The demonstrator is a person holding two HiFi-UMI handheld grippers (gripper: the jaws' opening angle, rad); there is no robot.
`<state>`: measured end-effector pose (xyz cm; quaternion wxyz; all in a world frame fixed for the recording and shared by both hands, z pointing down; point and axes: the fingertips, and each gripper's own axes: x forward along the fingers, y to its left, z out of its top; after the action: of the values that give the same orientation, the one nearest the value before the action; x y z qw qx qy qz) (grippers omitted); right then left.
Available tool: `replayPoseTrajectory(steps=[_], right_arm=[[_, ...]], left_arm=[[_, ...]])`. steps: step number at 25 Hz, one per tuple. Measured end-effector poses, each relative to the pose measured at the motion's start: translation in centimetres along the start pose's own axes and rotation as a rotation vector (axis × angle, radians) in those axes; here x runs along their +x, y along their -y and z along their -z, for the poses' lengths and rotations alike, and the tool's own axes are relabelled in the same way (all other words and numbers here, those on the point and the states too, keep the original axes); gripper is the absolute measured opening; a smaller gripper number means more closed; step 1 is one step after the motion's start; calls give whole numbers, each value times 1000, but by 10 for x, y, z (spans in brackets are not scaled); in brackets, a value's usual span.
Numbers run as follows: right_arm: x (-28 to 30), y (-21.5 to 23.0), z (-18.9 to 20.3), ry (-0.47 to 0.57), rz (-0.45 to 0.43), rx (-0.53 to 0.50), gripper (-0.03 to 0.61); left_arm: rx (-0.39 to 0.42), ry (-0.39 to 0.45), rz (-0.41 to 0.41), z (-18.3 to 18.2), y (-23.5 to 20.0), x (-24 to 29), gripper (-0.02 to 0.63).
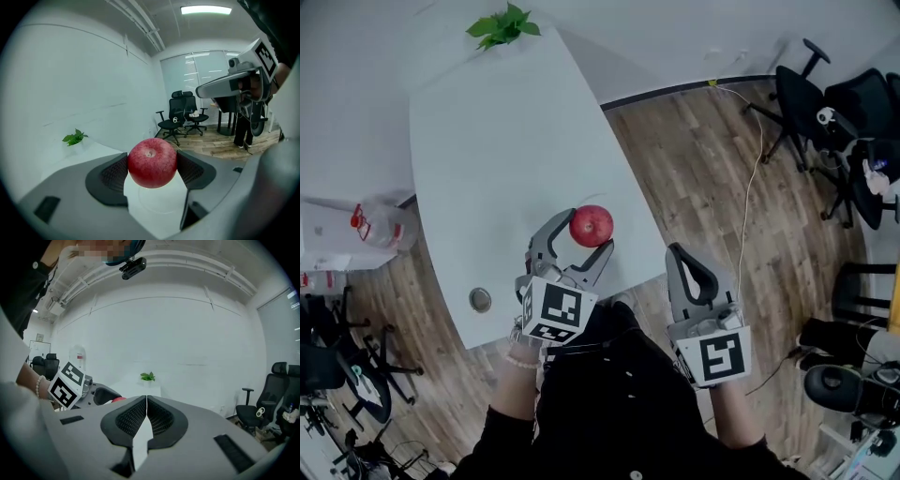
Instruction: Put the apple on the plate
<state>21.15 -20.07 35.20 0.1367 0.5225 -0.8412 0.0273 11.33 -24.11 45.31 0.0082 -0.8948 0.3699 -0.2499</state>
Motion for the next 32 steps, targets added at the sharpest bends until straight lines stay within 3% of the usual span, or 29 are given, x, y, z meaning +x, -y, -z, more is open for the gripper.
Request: replayPoseTrajectory(steps=[9,28,32], right_arm=[[-11,11,11,-57,74,10,41],[-38,28,36,-147,167,25,41],[-40,31,38,-157,176,29,41]], left_arm=[[-43,-82,80,46,13,47,340],[11,-178,141,92,34,91,341],[53,-183,154,94,41,94,341]])
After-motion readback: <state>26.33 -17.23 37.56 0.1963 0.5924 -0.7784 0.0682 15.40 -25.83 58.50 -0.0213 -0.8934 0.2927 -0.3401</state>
